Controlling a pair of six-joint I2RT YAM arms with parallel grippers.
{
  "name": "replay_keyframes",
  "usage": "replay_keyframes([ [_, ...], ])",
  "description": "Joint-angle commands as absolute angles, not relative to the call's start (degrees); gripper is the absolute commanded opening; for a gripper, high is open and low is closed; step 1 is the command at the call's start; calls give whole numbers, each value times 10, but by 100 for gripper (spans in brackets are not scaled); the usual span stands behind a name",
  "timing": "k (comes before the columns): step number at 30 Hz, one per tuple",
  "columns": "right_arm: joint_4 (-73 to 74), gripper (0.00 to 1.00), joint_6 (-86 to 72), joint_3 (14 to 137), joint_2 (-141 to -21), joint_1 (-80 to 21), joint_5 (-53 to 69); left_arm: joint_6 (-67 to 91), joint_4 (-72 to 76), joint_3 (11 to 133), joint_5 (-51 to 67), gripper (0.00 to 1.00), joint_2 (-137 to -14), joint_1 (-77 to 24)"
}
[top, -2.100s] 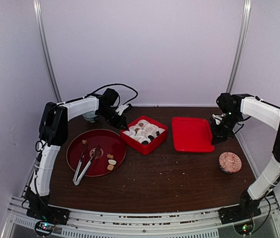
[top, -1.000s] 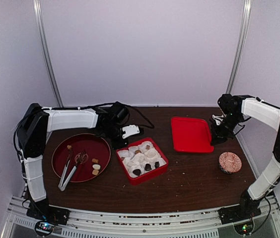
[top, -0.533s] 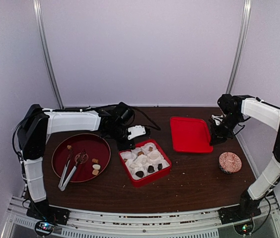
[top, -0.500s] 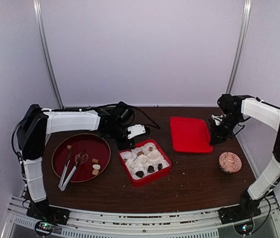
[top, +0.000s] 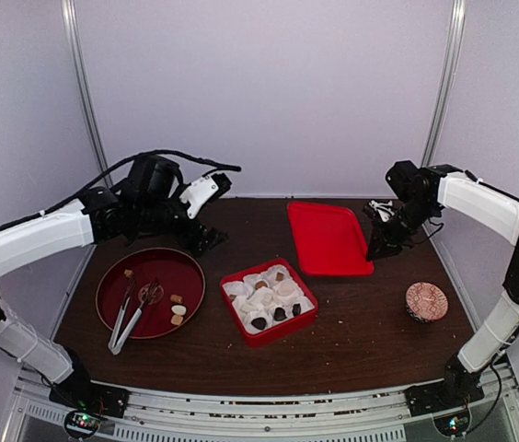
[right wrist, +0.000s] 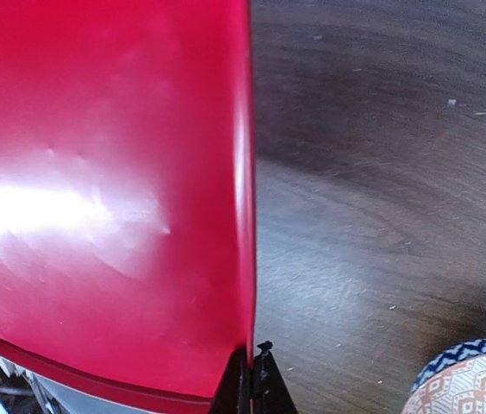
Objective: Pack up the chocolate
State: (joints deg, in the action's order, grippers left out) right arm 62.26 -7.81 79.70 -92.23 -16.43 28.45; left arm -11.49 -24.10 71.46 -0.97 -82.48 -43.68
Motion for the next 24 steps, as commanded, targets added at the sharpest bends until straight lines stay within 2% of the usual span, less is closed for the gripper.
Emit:
replay_keyframes([
  [1, 675, 0, -63, 828, -924, -212, 317, -176, -177, 658, 11, 98, -761, -466],
  [5, 713, 0, -75, 829, -918, -266, 314, -271, -157, 604, -39, 98, -710, -520],
  [8, 726, 0, -93, 828, -906, -299, 314, -286, -178, 603, -41, 98, -679, -542],
  [18, 753, 0, -161, 831, -865, -360, 308, -196, -172, 601, -55, 98, -566, -545],
  [21, 742, 0, -162, 820, -852, -362, 314, -70, -151, 603, -178, 98, -545, -543],
  [24, 757, 0, -142, 825, -858, -362, 316, -128, -226, 649, -137, 98, -572, -563],
])
